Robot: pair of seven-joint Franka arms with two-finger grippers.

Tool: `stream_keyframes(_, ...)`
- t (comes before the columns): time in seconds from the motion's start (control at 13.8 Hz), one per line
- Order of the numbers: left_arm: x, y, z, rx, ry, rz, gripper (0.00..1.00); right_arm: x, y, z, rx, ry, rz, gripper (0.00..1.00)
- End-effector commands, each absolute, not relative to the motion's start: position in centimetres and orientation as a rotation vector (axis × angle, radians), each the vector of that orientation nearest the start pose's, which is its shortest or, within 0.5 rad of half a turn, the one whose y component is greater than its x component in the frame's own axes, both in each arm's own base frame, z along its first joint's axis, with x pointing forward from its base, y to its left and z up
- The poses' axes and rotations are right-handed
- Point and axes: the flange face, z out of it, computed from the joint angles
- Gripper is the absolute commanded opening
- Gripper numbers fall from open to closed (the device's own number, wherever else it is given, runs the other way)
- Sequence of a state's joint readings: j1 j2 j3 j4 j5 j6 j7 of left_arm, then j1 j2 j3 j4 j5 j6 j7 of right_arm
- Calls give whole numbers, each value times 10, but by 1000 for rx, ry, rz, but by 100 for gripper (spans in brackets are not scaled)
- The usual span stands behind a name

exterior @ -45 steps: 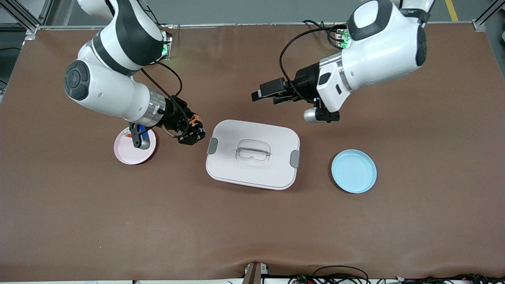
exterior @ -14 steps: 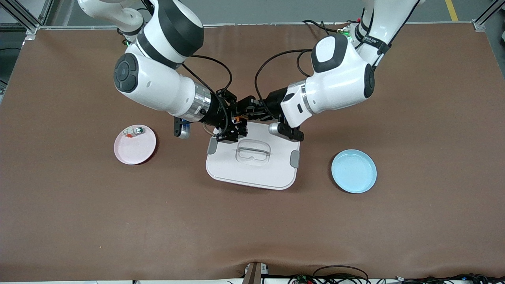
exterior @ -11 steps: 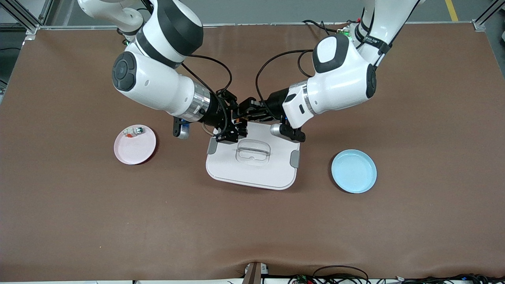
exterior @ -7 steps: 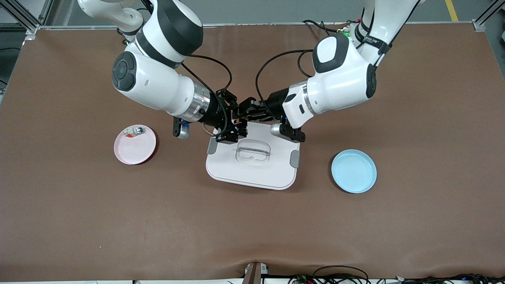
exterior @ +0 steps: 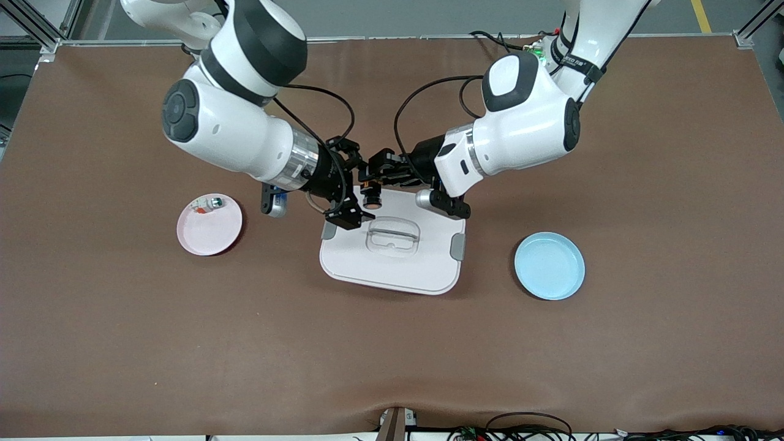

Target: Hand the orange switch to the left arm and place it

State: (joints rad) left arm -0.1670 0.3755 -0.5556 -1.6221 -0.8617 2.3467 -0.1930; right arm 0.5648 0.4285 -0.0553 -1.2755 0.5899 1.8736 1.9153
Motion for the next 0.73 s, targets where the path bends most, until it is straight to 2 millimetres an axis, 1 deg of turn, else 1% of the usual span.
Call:
stream_keyframes(0.0, 541, -428, 486, 2170, 37, -101, 0, 608, 350, 559, -2055, 1767, 657, 100)
stream_keyframes(0.15, 542, -422, 494, 2174, 40, -93, 0, 615, 322, 559, -2143, 1695, 678, 100)
stream_keyframes(0.22, 538, -419, 502, 2183, 12, -118, 0, 618, 308, 562, -2181, 1656, 686, 100)
stream_keyframes(0.36, 540, -398, 516, 2203, -24, -157, 0, 621, 278, 564, -2271, 1549, 707, 100)
stream_keyframes(0.44, 538, -394, 521, 2225, -59, -170, 0, 625, 260, 567, -2299, 1504, 712, 100)
stream_keyframes(0.65, 541, -369, 531, 2269, -97, -206, 0, 631, 197, 566, -2409, 1329, 742, 100)
